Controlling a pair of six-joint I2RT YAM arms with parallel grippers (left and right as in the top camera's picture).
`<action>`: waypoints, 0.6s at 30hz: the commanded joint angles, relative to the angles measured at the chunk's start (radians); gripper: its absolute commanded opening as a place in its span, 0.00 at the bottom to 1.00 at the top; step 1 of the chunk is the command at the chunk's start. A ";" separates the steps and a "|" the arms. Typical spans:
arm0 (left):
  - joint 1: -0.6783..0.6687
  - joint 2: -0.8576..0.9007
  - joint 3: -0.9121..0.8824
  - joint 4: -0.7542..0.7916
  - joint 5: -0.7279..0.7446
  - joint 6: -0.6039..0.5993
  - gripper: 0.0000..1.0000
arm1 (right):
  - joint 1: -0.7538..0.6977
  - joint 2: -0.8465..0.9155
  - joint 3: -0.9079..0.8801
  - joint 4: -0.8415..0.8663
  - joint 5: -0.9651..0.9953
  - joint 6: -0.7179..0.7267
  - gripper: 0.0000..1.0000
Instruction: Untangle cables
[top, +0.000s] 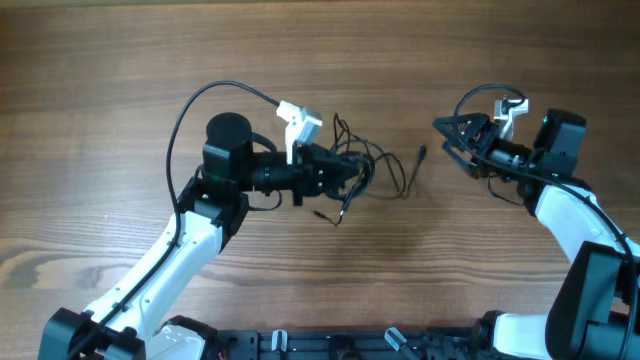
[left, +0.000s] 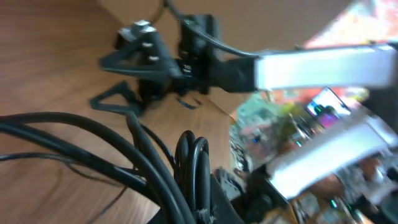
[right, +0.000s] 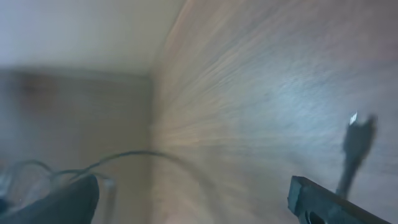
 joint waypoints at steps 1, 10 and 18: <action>0.005 -0.022 0.003 -0.043 -0.209 -0.139 0.04 | 0.004 0.019 0.005 0.004 -0.068 0.232 1.00; 0.005 -0.022 0.003 -0.039 -0.262 -0.288 0.04 | 0.238 0.019 0.005 0.024 -0.209 0.309 0.70; 0.004 -0.022 0.003 -0.039 -0.169 -0.179 0.04 | 0.288 0.019 0.005 0.095 -0.216 0.518 0.76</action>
